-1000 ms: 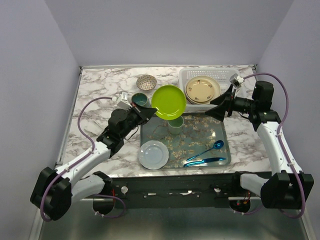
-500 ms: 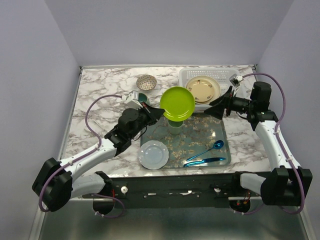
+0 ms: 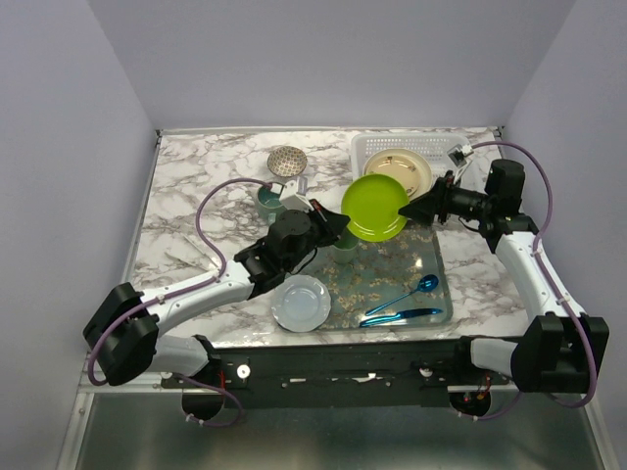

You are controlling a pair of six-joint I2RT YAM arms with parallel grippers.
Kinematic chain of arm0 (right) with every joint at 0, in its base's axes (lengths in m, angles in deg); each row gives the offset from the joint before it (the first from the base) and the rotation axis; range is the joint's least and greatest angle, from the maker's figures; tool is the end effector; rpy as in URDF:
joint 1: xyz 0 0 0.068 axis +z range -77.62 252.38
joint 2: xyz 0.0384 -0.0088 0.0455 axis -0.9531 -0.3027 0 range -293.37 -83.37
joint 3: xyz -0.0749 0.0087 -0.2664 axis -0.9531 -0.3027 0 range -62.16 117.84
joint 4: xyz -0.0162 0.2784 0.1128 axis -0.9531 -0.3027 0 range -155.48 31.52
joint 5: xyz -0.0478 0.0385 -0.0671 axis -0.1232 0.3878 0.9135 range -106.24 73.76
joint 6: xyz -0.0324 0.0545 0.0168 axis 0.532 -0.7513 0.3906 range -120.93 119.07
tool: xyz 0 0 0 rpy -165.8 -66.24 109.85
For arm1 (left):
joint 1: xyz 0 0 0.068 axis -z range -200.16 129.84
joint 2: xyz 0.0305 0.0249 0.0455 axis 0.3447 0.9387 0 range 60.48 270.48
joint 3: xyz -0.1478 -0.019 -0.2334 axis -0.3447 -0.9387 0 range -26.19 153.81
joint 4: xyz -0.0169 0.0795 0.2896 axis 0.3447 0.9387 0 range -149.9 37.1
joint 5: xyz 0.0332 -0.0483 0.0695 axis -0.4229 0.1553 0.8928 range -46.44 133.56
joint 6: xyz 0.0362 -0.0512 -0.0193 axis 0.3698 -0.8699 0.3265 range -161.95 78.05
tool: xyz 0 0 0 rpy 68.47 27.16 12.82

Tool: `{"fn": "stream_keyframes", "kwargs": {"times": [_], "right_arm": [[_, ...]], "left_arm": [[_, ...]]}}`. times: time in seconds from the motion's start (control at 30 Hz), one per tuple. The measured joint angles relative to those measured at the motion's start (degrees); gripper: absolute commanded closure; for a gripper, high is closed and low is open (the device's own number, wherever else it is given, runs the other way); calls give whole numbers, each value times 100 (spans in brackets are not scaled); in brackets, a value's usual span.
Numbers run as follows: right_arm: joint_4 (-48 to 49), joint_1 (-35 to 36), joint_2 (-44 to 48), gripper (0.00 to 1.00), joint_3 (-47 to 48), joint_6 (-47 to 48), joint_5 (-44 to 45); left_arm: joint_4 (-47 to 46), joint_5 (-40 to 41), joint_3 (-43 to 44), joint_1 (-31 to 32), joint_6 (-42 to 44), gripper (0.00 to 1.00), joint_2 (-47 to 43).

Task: Place the mixed dishes into the plastic bin
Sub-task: Pick up the plate at the center of the board.

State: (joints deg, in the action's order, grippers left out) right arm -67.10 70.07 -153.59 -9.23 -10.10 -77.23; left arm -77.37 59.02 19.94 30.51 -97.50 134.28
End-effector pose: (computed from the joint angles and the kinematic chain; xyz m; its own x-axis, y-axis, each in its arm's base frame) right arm 0.3114 0.0327 0.2947 -0.5532 0.0995 -0.8271 -0.6871 0.5069 0.5205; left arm 0.2317 -0.2610 0.2693 -0.5411 -0.5937 -0.5956 0.2352 0.5732 -0.7849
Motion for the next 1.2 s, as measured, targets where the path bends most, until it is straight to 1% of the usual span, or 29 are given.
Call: {"fn": "stream_keyframes", "kwargs": {"times": [0.07,0.1,0.17,0.2,0.3,0.33,0.4,0.53,0.57,0.6,0.63,0.67,0.73,0.77,0.83,0.87,0.93,0.97,1.0,1.07,1.2], "right_arm": [[7,0,-33,50,0,-39,48],[7,0,-42,57,-2,-90,63],[20,2,-66,64,-2,-122,98],[22,2,-79,71,-2,-144,118],[37,2,-122,83,-2,-203,146],[39,7,-133,91,-2,-216,155],[42,7,-155,100,-2,-249,177],[42,4,-190,99,-2,-284,306],[42,7,-197,100,-2,-286,315],[46,7,-199,100,-2,-289,317],[46,7,-201,100,-2,-291,317],[46,7,-201,100,-2,-293,317],[44,7,-201,100,-2,-299,319],[44,7,-201,100,-2,-302,317],[44,7,-203,100,-2,-304,313],[44,7,-205,100,-2,-304,310],[44,4,-210,100,-2,-304,306],[44,4,-210,100,-2,-304,304],[44,-9,-212,100,-2,-302,293],[44,-39,-212,100,-2,-302,256],[44,-142,-212,100,-2,-284,157]], "left_arm": [[52,101,101,116,0,100,107],[57,157,144,160,0,100,160],[90,232,212,234,2,100,229],[92,275,236,269,2,100,269],[122,393,299,334,4,100,356],[131,420,308,348,4,100,374],[149,481,315,374,7,100,393],[136,520,345,422,46,99,400],[138,525,354,422,70,87,400],[138,525,358,422,90,80,400],[138,522,358,420,125,71,398],[138,522,358,422,184,53,391],[131,527,358,422,243,40,367],[133,529,356,420,302,32,343],[129,529,328,422,450,25,229],[136,527,291,420,533,20,138],[138,529,210,415,656,13,-61],[138,527,157,400,750,8,-186],[142,527,122,378,802,5,-271],[238,511,63,323,986,2,-479],[533,472,42,142,1259,1,-780]]}}
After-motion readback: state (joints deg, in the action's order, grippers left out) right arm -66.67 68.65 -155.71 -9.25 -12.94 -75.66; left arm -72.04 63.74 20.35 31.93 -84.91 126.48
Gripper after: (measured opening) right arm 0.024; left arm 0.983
